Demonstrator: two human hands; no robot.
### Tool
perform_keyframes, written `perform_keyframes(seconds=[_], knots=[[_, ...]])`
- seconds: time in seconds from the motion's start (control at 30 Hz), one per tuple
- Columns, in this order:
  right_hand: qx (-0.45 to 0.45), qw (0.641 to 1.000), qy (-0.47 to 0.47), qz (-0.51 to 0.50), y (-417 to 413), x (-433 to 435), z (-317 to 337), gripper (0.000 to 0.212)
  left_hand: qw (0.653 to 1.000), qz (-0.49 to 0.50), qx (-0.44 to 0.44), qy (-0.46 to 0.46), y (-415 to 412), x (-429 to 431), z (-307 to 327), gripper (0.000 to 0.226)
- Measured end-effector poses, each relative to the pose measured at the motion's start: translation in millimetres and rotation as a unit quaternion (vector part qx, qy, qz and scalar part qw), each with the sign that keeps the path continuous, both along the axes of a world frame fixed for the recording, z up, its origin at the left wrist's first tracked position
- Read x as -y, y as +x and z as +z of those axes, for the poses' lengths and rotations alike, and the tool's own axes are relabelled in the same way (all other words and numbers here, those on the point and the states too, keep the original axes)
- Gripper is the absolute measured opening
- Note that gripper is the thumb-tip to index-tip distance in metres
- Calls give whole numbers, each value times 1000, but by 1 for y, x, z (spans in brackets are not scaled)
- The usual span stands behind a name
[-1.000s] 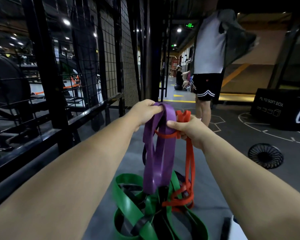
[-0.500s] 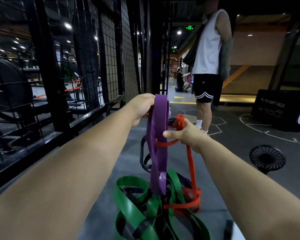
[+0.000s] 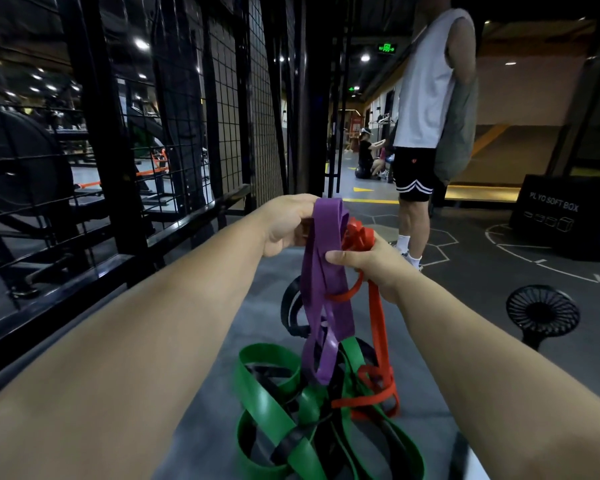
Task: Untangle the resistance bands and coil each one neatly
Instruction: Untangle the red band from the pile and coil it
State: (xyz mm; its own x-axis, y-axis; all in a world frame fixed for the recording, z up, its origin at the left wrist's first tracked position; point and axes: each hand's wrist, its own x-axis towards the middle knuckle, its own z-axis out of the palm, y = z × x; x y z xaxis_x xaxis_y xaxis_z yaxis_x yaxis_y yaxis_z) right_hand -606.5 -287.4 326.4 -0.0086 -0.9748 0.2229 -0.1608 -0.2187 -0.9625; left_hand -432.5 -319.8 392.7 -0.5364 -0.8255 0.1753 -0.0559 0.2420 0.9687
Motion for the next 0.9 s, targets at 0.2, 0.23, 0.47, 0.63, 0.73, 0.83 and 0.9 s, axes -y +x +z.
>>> perform_keyframes(seconds=[0.2, 0.23, 0.47, 0.63, 0.73, 0.83, 0.9], knots=[[-46, 998, 3, -52, 6, 0, -6, 10, 995, 55, 36, 75, 4, 2, -7, 23], [-46, 997, 5, -64, 8, 1, -8, 10, 989, 103, 62, 83, 5, 3, -8, 26], [-92, 992, 41, -79, 16, 5, -18, 30, 990, 62, 122, 14, 7, 11, -26, 116], [-103, 992, 40, -64, 21, -2, -20, 17, 993, -4, 100, 68, 10, 16, -30, 92], [-67, 995, 41, -56, 18, -3, -25, 20, 987, -67, 133, 58, 13, 10, -31, 72], [-24, 997, 57, -55, 21, -5, -24, 17, 993, 15, 117, -28, 8, 13, -40, 34], [-3, 996, 84, -36, 20, -4, -26, 27, 993, 62, 83, -47, 3, 12, -41, 30]])
